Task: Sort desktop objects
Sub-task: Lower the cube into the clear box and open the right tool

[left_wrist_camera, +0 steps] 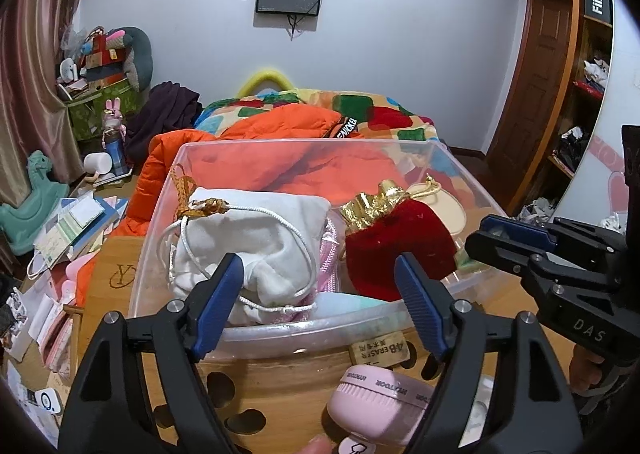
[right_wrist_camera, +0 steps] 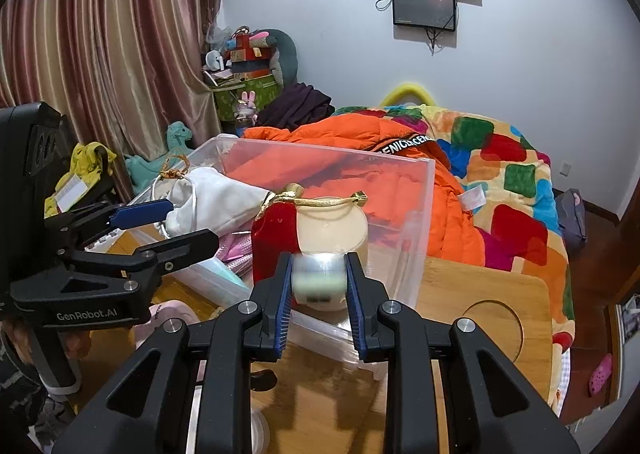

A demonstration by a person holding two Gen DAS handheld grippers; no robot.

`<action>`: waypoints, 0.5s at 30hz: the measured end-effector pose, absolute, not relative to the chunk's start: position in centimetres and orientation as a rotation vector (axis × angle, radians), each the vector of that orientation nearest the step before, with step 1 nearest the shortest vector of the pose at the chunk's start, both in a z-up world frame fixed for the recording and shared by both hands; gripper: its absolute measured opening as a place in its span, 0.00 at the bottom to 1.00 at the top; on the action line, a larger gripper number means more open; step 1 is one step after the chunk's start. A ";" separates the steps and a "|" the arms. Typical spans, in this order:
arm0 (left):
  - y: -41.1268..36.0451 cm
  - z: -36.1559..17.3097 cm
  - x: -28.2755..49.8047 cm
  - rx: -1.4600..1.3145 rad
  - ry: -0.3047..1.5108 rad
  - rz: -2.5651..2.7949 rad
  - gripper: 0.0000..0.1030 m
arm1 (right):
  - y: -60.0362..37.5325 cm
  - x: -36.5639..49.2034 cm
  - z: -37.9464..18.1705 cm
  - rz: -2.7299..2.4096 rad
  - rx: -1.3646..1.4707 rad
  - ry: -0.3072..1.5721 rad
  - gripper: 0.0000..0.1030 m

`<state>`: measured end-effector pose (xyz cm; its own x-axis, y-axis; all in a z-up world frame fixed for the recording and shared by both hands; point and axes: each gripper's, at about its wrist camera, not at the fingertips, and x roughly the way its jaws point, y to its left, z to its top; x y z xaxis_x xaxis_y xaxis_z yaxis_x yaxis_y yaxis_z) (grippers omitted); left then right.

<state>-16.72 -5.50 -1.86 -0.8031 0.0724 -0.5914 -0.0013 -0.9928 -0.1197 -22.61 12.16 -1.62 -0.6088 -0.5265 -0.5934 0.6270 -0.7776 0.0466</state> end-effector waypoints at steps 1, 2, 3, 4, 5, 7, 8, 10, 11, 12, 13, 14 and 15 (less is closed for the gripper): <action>-5.5 -1.8 -16.7 -0.972 -0.183 2.944 0.79 | 12.1 -22.6 -1.6 -2.348 0.792 0.222 0.22; -5.6 -1.8 -16.6 -0.971 -0.190 2.947 0.79 | 12.1 -22.5 -1.5 -2.351 0.789 0.228 0.22; -5.7 -1.7 -16.5 -0.965 -0.203 2.944 0.79 | 12.1 -22.4 -1.5 -2.355 0.783 0.231 0.22; -5.9 -1.7 -16.4 -0.963 -0.209 2.942 0.79 | 12.1 -22.4 -1.4 -2.357 0.781 0.231 0.22; -6.0 -1.6 -16.4 -0.962 -0.215 2.943 0.79 | 12.1 -22.4 -1.3 -2.358 0.779 0.229 0.22; -6.2 -1.4 -16.2 -0.954 -0.228 2.946 0.80 | 12.2 -22.2 -1.1 -2.362 0.773 0.228 0.22; -6.3 -1.3 -16.2 -0.951 -0.233 2.946 0.81 | 12.2 -22.1 -1.0 -2.364 0.770 0.225 0.22; -6.6 -1.1 -15.9 -0.939 -0.246 2.949 0.83 | 12.4 -21.9 -0.8 -2.363 0.762 0.217 0.22; -6.6 -0.9 -15.7 -0.930 -0.253 2.949 0.84 | 12.5 -21.7 -0.7 -2.365 0.758 0.214 0.22; -6.7 -0.7 -15.5 -0.920 -0.259 2.945 0.84 | 12.6 -21.5 -0.6 -2.368 0.753 0.212 0.22; -6.8 -0.4 -15.3 -0.910 -0.261 2.944 0.85 | 12.7 -21.3 -0.5 -2.368 0.749 0.211 0.22; -6.8 -0.2 -15.0 -0.897 -0.263 2.949 0.88 | 12.8 -21.1 -0.4 -2.369 0.744 0.210 0.22; -6.8 0.1 -14.7 -0.881 -0.262 2.955 0.89 | 12.8 -20.8 -0.3 -2.369 0.740 0.209 0.22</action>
